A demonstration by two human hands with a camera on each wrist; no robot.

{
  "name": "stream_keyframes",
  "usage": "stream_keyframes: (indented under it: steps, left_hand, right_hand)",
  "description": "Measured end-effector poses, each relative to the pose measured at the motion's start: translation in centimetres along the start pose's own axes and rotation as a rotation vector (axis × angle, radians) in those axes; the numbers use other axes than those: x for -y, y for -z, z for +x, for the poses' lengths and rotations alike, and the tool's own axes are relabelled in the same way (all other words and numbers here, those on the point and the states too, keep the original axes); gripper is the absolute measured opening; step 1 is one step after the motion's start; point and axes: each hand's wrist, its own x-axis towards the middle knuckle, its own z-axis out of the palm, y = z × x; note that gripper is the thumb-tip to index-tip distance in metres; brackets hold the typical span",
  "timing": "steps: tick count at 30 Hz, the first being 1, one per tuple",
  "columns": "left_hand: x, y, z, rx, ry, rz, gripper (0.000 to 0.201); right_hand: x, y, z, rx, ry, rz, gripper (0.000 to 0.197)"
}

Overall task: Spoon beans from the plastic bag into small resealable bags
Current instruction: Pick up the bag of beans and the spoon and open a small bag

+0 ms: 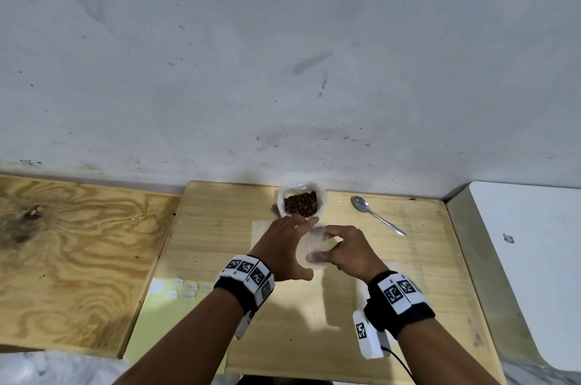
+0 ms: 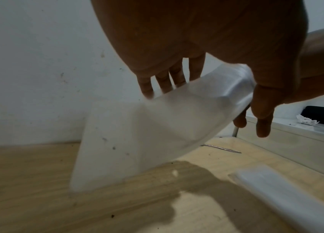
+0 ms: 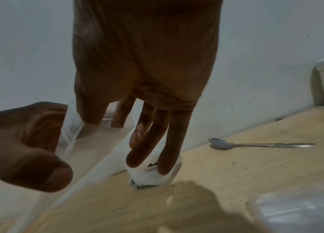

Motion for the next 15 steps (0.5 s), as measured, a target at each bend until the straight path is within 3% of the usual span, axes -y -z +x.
stream_keyframes:
  steps: [4,6,8,11,15]
  left_hand:
    - [0.2,-0.1,0.7,0.018,0.180,-0.132,0.102]
    - [1.0,-0.2,1.0,-0.054,0.353,-0.271,0.101]
    - [2.3,-0.5,1.7,-0.133,0.494,-0.383,0.096]
    - [4.2,-0.8,2.6,-0.167,0.577,-0.427,0.089]
    - [5.6,-1.2,4.4,-0.168,0.637,-0.433,0.084]
  right_hand:
    - [-0.6,0.8,0.5,0.036,-0.002,0.093,0.015]
    - [-1.8,2.2,1.3,-0.078,-0.063,0.136,0.005]
    - [-4.2,4.1,2.7,-0.277,-0.139,0.108,0.011]
    - [-7.9,7.1,4.4,-0.490,-0.264,0.029,0.011]
    - [-11.4,10.2,6.0,-0.497,-0.422,-0.050,0.016]
